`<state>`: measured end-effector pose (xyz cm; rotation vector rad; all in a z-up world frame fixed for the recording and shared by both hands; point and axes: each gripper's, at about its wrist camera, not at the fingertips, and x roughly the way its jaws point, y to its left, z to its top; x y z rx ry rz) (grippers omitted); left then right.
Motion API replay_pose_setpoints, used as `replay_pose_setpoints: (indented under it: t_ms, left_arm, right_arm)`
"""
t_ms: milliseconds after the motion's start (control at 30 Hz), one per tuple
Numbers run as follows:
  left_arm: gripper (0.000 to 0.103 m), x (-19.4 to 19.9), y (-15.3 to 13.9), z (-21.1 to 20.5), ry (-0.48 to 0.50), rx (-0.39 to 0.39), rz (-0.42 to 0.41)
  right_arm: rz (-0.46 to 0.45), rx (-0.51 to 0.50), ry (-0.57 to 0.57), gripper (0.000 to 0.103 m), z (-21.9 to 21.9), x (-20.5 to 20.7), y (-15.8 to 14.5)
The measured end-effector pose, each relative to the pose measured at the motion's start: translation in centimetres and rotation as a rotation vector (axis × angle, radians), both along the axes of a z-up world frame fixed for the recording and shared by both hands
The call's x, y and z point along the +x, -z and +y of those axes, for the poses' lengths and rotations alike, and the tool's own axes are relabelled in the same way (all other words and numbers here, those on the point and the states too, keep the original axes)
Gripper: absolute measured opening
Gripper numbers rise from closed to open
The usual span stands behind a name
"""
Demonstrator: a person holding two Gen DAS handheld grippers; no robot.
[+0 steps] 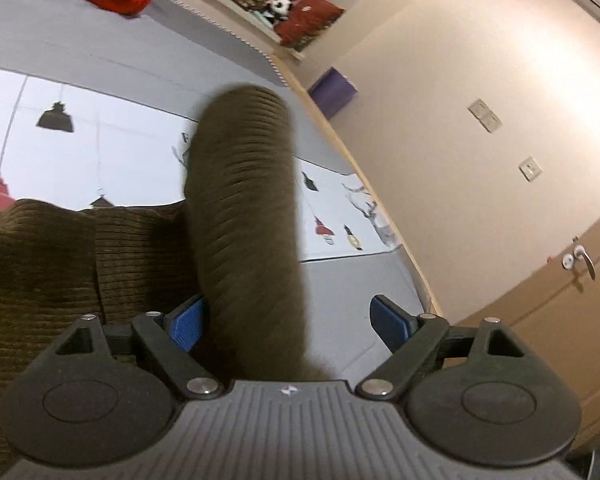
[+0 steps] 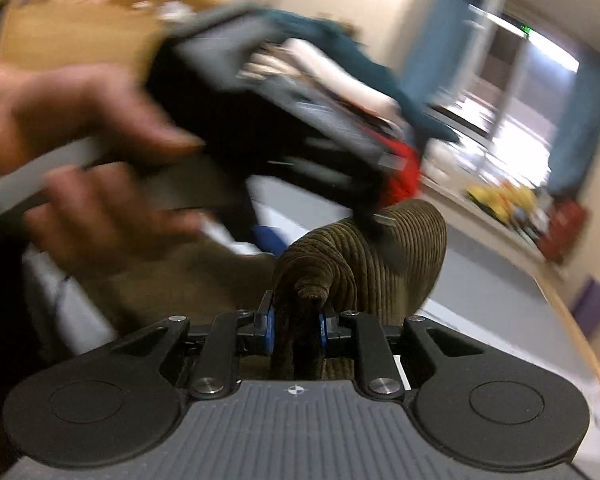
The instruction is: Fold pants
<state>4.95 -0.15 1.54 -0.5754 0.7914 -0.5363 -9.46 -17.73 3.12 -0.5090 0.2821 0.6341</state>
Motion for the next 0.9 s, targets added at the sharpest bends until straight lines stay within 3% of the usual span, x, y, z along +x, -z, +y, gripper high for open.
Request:
replay_pose_setpoints:
  t_ms: [33,100,167,300,367,400,433,600,667,833,900]
  left_arm:
    - [0.090,0.1,0.0,0.0,-0.011,0.016,0.009]
    - [0.078,0.5,0.4,-0.2,-0.031,0.077,0.025]
    - [0.019,0.8,1.0,-0.4,-0.071,0.193,0.052]
    - [0.019,1.2,1.9,0.4,-0.116,0.238,0.105]
    - [0.019,1.1,1.5,0.6,-0.124,0.258,0.090]
    - [0.019,1.1,1.1,0.7,-0.131,0.272,0.076]
    - [0.019,0.9,0.7,1.1,-0.140,0.284,0.065]
    - [0.018,-0.2,-1.0,7.1,-0.238,0.271,0.042]
    - [0.018,-0.8,-1.6,9.8,-0.274,0.288,0.046]
    - [0.019,-3.9,-3.0,17.1,-0.299,0.422,0.058]
    - [0.019,-5.1,-2.4,20.7,-0.331,0.432,0.087]
  right_arm:
    - [-0.004,-0.014,-0.035,0.021,0.5,-0.4,0.3]
    - [-0.013,-0.040,-0.084,0.021,1.3,-1.1,0.9]
    - [-0.012,-0.051,-0.092,0.021,1.7,-1.0,1.2]
    - [0.051,-0.030,-0.087,0.024,1.7,0.2,1.0]
    - [0.104,0.013,-0.104,0.036,1.5,0.4,0.5]
    - [0.182,0.063,-0.123,0.049,1.6,1.0,0.1]
    - [0.254,0.118,-0.141,0.054,1.4,1.5,-0.2]
    - [0.613,0.514,-0.169,0.058,-1.4,5.7,-2.6]
    - [0.727,0.591,-0.141,0.058,-2.2,7.7,-2.2]
    - [0.812,0.643,0.034,0.058,-2.4,11.3,-0.4]
    - [0.835,0.608,0.124,0.059,-1.5,12.4,1.0]
